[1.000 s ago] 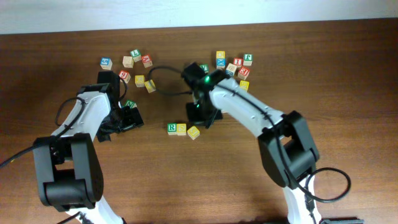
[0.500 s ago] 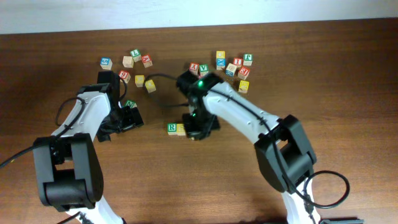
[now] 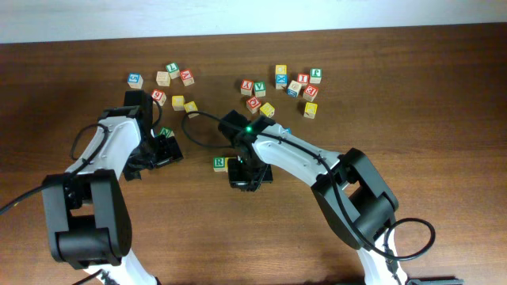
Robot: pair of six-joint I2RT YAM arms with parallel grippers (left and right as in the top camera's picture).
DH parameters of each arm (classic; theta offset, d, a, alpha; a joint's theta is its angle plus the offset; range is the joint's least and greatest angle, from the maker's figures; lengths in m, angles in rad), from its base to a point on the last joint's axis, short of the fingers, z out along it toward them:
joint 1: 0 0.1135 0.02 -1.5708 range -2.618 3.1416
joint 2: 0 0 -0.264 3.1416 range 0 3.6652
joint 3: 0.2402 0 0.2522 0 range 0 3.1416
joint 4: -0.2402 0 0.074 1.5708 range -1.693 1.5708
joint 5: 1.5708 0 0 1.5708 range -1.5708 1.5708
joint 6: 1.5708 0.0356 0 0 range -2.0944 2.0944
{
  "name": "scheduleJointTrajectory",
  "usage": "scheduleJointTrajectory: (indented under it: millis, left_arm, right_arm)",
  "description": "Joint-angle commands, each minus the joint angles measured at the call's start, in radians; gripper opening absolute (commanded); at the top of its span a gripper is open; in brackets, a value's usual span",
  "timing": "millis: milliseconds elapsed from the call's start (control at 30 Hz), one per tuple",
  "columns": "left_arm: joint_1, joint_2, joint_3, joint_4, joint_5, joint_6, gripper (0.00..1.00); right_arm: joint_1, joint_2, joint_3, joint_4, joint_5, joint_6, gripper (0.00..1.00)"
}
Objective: Spell out RSS
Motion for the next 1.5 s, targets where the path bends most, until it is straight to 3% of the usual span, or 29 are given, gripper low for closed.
scheduleJointTrajectory:
  millis: [0, 1033, 1267, 1467]
  left_arm:
    - [0.002, 0.013, 0.016, -0.002, -0.011, -0.010, 0.99]
    - [0.002, 0.013, 0.016, -0.002, -0.011, -0.010, 0.99]
    - [0.002, 0.013, 0.016, -0.002, -0.011, -0.010, 0.99]
    - [0.002, 0.013, 0.016, -0.002, -0.011, -0.010, 0.99]
  right_arm:
    - [-0.008, -0.014, -0.005, -0.001, -0.001, 0.016, 0.04]
    - [-0.124, -0.014, 0.000, 0.086, 0.024, -0.052, 0.04]
    - [-0.202, -0.014, 0.097, -0.097, -0.044, -0.153, 0.04]
    - [-0.133, -0.014, 0.097, -0.172, -0.129, -0.209, 0.04]
